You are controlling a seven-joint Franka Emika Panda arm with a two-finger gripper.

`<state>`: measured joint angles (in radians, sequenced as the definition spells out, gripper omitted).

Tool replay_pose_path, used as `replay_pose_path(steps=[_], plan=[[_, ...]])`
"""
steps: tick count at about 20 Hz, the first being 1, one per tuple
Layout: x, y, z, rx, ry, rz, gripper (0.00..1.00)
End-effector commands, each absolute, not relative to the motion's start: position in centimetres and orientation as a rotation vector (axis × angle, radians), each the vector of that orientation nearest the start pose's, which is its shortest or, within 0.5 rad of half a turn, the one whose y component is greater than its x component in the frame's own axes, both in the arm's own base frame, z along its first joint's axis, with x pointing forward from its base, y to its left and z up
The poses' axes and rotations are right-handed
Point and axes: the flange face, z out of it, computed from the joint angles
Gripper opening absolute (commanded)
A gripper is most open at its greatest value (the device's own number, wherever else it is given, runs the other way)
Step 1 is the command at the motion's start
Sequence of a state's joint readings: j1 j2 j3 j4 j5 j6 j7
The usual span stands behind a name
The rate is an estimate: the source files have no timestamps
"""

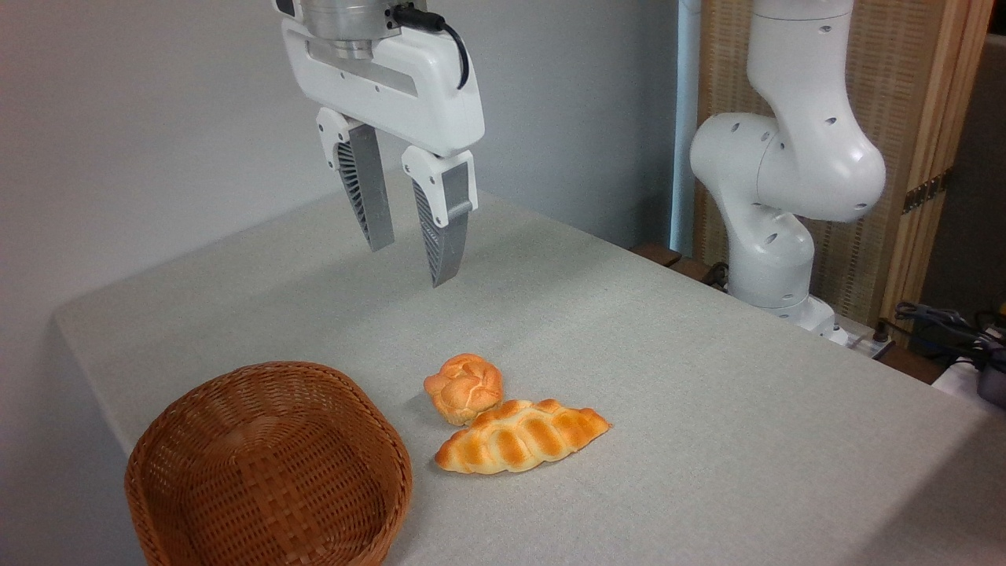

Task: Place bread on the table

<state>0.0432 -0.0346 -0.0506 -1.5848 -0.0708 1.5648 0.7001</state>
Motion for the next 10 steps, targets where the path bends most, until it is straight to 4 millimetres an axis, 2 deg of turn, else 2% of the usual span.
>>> replay_pose_path(steps=[1, 10], plan=[[55.15, -2.06, 63.27, -2.946, 1.129, -0.028, 1.00], [55.88, -2.18, 62.67, -2.941, 1.121, -0.067, 1.00]])
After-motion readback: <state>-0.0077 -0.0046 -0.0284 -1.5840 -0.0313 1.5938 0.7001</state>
